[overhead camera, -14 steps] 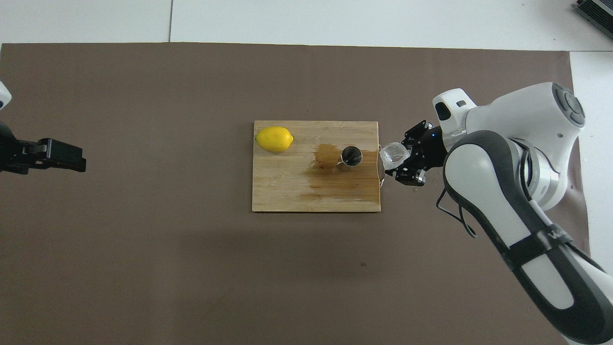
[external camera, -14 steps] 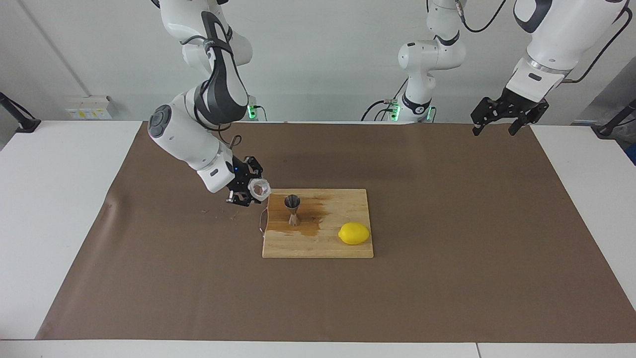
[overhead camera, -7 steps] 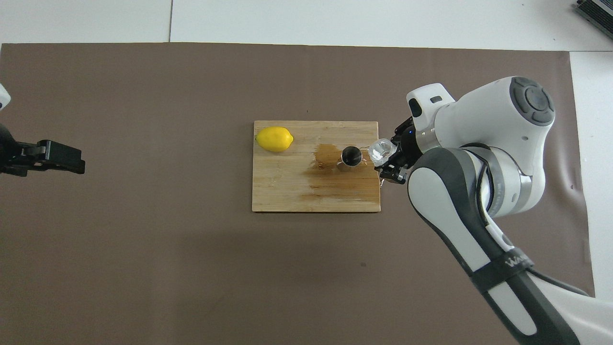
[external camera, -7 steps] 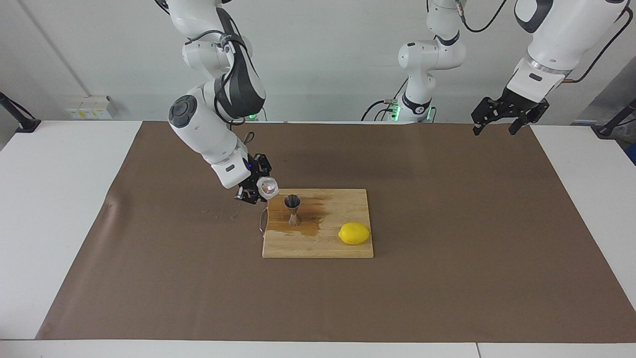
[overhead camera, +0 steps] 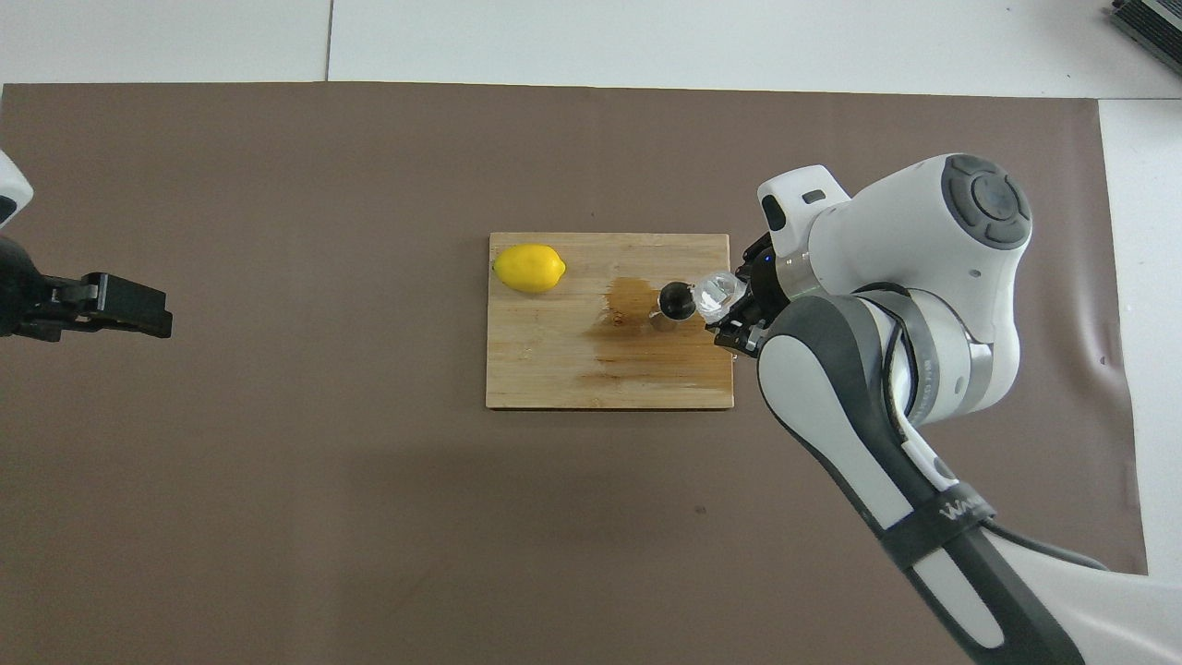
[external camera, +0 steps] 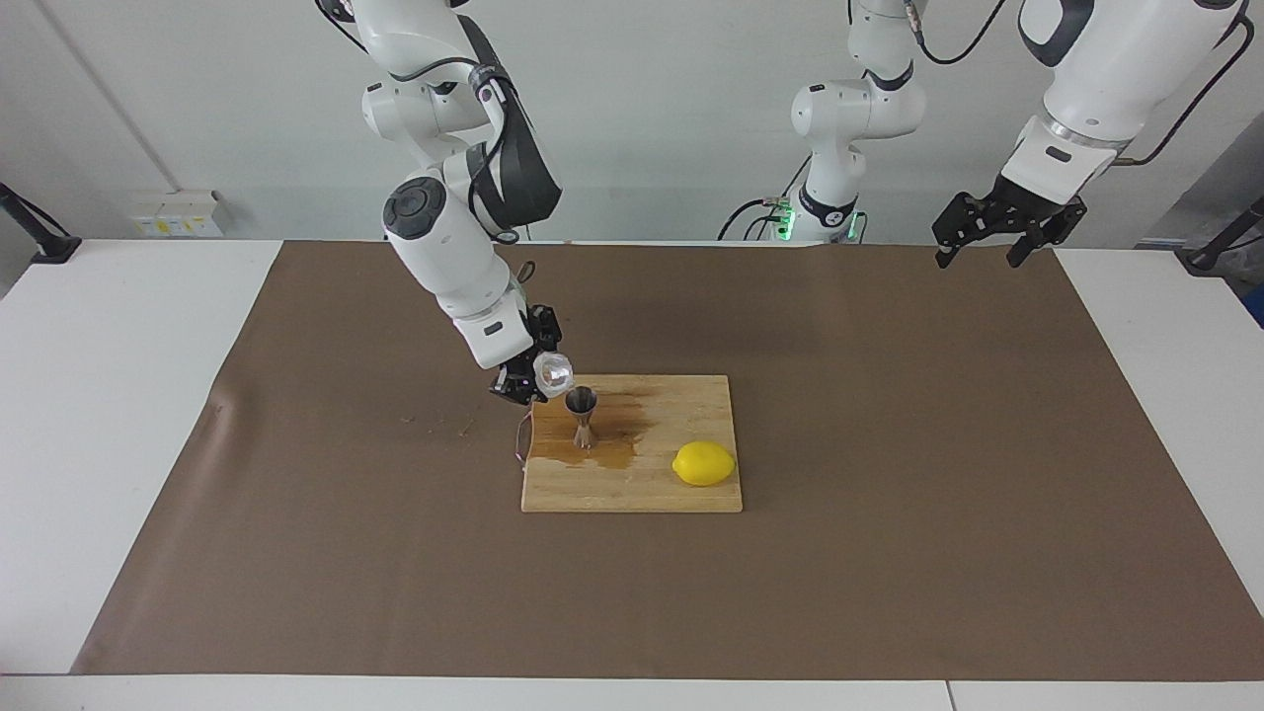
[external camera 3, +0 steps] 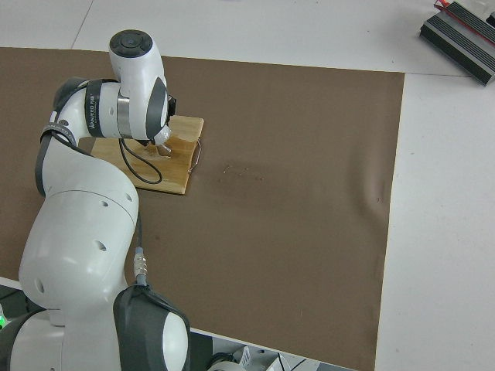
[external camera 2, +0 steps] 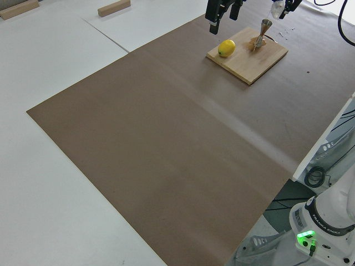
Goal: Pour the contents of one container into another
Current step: 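Tilt the white cup with the right gripper over the dark cup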
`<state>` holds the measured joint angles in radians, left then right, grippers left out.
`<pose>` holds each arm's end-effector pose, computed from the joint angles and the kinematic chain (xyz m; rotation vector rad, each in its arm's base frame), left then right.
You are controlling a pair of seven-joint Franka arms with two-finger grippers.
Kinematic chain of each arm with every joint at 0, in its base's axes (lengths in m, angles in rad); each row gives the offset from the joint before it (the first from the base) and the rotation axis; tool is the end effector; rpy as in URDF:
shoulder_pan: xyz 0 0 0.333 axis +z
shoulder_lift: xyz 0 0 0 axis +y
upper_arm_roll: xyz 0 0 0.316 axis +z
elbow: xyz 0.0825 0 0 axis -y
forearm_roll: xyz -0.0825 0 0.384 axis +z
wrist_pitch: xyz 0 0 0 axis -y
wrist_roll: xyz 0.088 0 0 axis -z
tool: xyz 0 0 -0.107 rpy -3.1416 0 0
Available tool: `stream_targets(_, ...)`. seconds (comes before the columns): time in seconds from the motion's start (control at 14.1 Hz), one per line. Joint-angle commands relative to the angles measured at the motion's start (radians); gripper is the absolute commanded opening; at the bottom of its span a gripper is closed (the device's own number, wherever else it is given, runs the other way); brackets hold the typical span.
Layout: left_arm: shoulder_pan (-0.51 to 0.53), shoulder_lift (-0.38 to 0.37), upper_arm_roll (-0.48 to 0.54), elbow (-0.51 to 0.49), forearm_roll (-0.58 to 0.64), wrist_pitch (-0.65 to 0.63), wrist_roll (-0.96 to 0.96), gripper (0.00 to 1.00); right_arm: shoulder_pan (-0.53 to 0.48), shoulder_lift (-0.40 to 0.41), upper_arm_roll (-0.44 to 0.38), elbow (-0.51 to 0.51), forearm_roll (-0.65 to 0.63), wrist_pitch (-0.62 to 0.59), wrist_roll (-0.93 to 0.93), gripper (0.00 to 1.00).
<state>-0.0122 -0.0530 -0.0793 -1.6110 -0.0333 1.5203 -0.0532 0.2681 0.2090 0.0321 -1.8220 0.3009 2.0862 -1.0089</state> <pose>0.5298 -0.0535 0.6300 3.1141 -0.0610 -0.0621 0.5899 0.1969 0.4286 -2.4188 -1.5955 -0.2123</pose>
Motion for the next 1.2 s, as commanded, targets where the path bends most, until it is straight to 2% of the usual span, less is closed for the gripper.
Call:
stream_targets(0.0,-0.043,-0.041,0.047,-0.049,-0.008,-0.003,0.007,1.00,0.005,0.006,0.005,0.010,-0.031,0.003,0.018,0.25)
stream_targets(0.78,-0.002,-0.044,0.039,-0.049,-0.008,0.007,0.007,1.00,0.010,0.001,0.006,-0.006,-0.040,0.008,0.003,0.25)
stream_targets(1.13,0.003,-0.041,0.027,-0.052,-0.008,0.103,0.003,1.00,0.008,0.000,0.006,-0.016,-0.042,0.023,-0.032,0.25)
